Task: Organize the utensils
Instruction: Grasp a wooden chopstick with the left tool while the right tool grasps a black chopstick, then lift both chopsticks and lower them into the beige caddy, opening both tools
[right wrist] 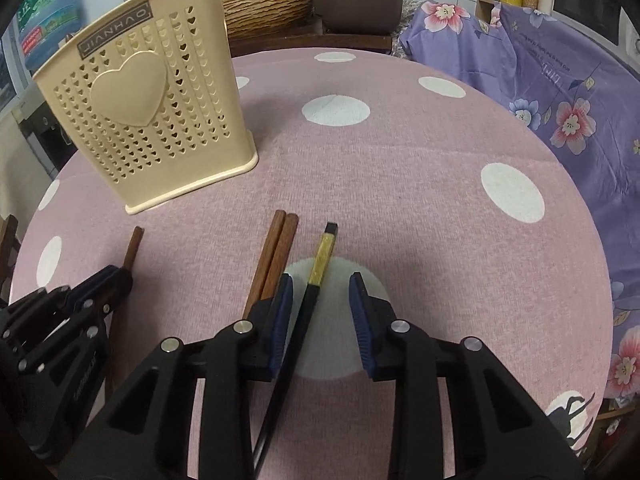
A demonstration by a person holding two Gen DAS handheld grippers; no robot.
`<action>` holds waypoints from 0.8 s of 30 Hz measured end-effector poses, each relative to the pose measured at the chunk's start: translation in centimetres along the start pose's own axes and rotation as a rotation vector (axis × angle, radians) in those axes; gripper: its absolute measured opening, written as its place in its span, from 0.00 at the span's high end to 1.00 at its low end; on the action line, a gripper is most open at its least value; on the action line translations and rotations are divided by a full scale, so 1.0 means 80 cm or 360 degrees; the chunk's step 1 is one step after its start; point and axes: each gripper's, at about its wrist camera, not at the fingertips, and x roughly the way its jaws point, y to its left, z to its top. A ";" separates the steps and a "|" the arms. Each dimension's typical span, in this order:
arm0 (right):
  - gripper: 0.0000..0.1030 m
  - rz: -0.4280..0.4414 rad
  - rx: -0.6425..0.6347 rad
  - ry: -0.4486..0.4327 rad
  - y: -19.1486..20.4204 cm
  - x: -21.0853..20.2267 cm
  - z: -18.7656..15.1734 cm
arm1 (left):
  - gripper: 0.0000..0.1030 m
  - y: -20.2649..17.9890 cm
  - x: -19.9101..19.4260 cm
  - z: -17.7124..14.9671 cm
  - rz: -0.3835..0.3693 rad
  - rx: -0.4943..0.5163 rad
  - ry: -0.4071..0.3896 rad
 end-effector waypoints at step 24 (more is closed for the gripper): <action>0.92 0.0345 0.0216 -0.0038 -0.036 -0.016 0.023 | 0.91 0.017 -0.001 0.005 -0.0107 -0.0133 -0.0005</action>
